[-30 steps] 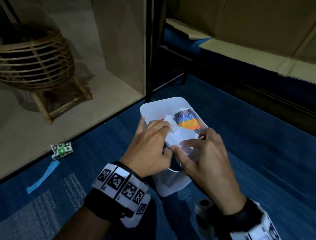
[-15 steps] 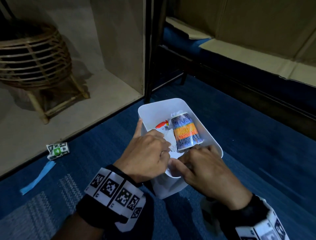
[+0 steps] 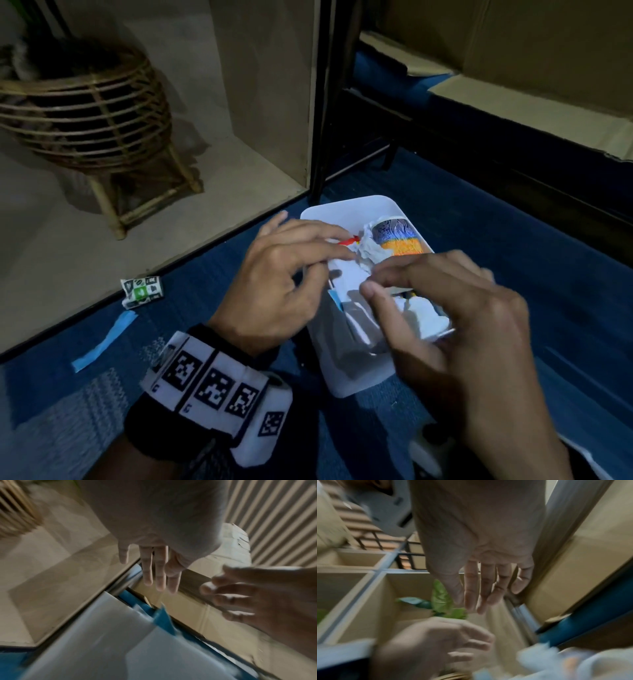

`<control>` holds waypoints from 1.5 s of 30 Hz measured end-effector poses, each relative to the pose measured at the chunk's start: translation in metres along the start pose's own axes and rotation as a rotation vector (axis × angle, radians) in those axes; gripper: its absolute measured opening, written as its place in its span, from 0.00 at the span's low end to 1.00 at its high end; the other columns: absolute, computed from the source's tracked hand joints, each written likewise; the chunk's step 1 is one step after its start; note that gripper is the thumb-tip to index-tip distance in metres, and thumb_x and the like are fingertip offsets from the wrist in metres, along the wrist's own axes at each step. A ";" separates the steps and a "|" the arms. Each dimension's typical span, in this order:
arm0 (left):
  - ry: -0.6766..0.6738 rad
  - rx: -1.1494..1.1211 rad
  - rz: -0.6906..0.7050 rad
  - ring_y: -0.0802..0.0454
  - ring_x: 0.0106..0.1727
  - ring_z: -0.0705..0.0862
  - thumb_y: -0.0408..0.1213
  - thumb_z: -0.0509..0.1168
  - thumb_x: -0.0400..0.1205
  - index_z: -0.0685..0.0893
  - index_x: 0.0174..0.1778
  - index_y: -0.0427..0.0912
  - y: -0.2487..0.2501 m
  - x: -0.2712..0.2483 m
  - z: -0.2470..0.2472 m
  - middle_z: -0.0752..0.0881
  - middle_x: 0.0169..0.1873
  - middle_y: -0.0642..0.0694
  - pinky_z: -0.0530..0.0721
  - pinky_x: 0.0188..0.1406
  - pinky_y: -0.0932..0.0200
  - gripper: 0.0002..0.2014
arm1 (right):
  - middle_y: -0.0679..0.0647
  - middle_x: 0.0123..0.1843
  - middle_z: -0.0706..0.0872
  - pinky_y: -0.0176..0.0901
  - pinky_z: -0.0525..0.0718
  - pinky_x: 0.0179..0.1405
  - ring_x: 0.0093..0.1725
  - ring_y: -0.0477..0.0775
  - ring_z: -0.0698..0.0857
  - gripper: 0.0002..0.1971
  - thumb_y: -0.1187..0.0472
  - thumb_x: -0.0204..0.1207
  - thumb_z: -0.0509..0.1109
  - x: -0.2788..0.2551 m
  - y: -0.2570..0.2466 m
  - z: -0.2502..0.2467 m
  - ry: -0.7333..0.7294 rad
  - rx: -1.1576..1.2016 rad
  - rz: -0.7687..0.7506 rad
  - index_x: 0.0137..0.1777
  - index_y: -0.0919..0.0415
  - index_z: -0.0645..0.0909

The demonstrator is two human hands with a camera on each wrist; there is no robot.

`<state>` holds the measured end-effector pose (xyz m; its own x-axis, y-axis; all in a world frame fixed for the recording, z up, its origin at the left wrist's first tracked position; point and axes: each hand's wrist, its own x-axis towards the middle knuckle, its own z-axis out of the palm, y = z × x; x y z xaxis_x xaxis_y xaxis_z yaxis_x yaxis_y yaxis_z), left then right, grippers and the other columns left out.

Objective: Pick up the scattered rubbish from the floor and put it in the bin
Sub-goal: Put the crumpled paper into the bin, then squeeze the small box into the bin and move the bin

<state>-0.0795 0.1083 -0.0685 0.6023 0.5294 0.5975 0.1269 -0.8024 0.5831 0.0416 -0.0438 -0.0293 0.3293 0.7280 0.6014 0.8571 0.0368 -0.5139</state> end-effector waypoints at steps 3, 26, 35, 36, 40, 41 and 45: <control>0.073 -0.002 -0.059 0.56 0.60 0.85 0.24 0.61 0.78 0.92 0.49 0.42 -0.017 -0.006 -0.019 0.89 0.55 0.52 0.80 0.63 0.43 0.16 | 0.43 0.49 0.91 0.56 0.84 0.52 0.51 0.49 0.88 0.04 0.54 0.76 0.76 -0.009 -0.015 0.027 -0.018 0.107 -0.085 0.45 0.52 0.91; -0.210 0.428 -1.063 0.36 0.57 0.84 0.27 0.73 0.69 0.81 0.63 0.39 -0.264 -0.223 -0.106 0.81 0.63 0.34 0.84 0.57 0.44 0.25 | 0.58 0.80 0.73 0.55 0.67 0.77 0.79 0.61 0.70 0.18 0.54 0.83 0.68 0.013 -0.013 0.380 -0.901 0.061 -0.032 0.71 0.56 0.80; -0.494 0.556 -1.243 0.39 0.82 0.63 0.43 0.67 0.78 0.79 0.72 0.55 -0.319 -0.250 -0.105 0.52 0.85 0.48 0.58 0.82 0.36 0.24 | 0.56 0.91 0.46 0.69 0.50 0.85 0.89 0.62 0.45 0.15 0.56 0.80 0.73 0.017 -0.014 0.501 -1.093 -0.102 -0.324 0.65 0.52 0.87; -0.479 0.557 -1.229 0.38 0.81 0.66 0.45 0.67 0.78 0.78 0.72 0.57 -0.319 -0.249 -0.104 0.53 0.85 0.48 0.60 0.81 0.33 0.24 | 0.56 0.91 0.44 0.70 0.48 0.85 0.89 0.63 0.43 0.16 0.56 0.79 0.73 0.020 -0.013 0.509 -1.111 -0.137 -0.353 0.66 0.50 0.87; -0.298 0.449 -1.246 0.37 0.71 0.78 0.47 0.64 0.82 0.65 0.79 0.58 -0.316 -0.251 -0.103 0.78 0.72 0.43 0.71 0.70 0.25 0.29 | 0.56 0.90 0.44 0.73 0.43 0.85 0.89 0.64 0.42 0.26 0.57 0.80 0.72 0.022 -0.008 0.525 -1.166 -0.194 -0.373 0.78 0.51 0.76; -0.313 0.463 -1.264 0.36 0.70 0.78 0.46 0.64 0.82 0.66 0.79 0.53 -0.315 -0.254 -0.104 0.79 0.69 0.43 0.72 0.70 0.27 0.28 | 0.57 0.90 0.46 0.72 0.43 0.85 0.89 0.63 0.43 0.27 0.57 0.81 0.71 0.021 -0.008 0.525 -1.160 -0.185 -0.364 0.80 0.53 0.74; -0.317 0.493 -1.312 0.38 0.66 0.81 0.43 0.67 0.79 0.76 0.73 0.45 -0.310 -0.254 -0.108 0.79 0.69 0.42 0.80 0.66 0.41 0.25 | 0.59 0.89 0.54 0.66 0.46 0.85 0.88 0.62 0.49 0.23 0.59 0.82 0.69 0.009 -0.007 0.508 -1.140 -0.123 -0.224 0.77 0.58 0.76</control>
<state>-0.3568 0.2519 -0.3415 -0.0224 0.9179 -0.3961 0.9333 0.1612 0.3207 -0.1627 0.3102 -0.3311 -0.3271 0.9091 -0.2581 0.9039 0.2214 -0.3660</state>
